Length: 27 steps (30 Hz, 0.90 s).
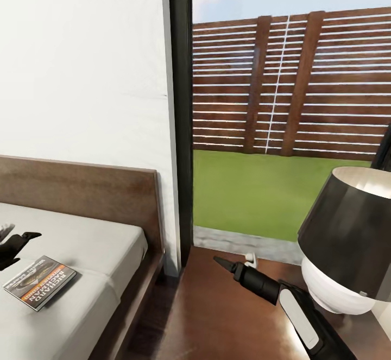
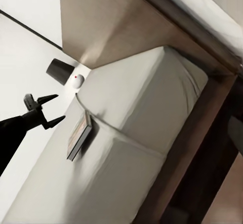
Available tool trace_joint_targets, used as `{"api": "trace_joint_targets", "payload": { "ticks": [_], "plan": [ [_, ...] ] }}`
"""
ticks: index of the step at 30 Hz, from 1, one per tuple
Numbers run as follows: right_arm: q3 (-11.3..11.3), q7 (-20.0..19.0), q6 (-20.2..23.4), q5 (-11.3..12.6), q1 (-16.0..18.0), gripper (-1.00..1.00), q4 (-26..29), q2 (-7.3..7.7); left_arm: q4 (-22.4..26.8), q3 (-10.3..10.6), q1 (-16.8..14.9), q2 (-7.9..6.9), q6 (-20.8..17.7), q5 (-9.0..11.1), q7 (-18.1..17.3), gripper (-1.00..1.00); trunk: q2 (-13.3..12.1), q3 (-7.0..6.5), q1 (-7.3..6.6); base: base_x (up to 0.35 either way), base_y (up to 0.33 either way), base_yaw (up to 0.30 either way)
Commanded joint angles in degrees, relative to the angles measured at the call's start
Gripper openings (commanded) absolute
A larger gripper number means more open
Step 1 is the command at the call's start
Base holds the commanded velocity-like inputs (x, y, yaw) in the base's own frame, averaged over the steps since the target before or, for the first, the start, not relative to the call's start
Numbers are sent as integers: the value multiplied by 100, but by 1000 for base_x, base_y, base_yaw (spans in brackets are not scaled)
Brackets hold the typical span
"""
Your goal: In the bedroom, move the book from the bed onto either nightstand, and place the two sandals side by side next to the bed.
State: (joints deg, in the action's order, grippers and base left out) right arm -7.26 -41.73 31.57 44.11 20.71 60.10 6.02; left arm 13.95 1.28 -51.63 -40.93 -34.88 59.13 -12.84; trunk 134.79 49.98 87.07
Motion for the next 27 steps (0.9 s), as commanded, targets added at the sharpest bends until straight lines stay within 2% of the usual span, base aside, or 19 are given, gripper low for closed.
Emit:
{"api": "trace_joint_targets", "payload": {
  "ticks": [1,8,15,27],
  "plan": [
    [-16,11,43,55,3,100,2,4,-13,13,-5,6,28,3,-28,100,3,6,-1,0,0,0],
    [-42,8,42,51,5,100,11,4,-109,20,-5,36,250,-26,-124,100,3,6,-1,0,0,0],
    [-53,8,42,52,5,100,32,4,-152,27,-5,34,310,-47,-300,100,3,6,-1,0,0,0],
    [-53,11,42,54,4,100,37,4,-170,37,-2,36,447,-89,-336,100,3,6,-1,0,0,0]
  ]
}}
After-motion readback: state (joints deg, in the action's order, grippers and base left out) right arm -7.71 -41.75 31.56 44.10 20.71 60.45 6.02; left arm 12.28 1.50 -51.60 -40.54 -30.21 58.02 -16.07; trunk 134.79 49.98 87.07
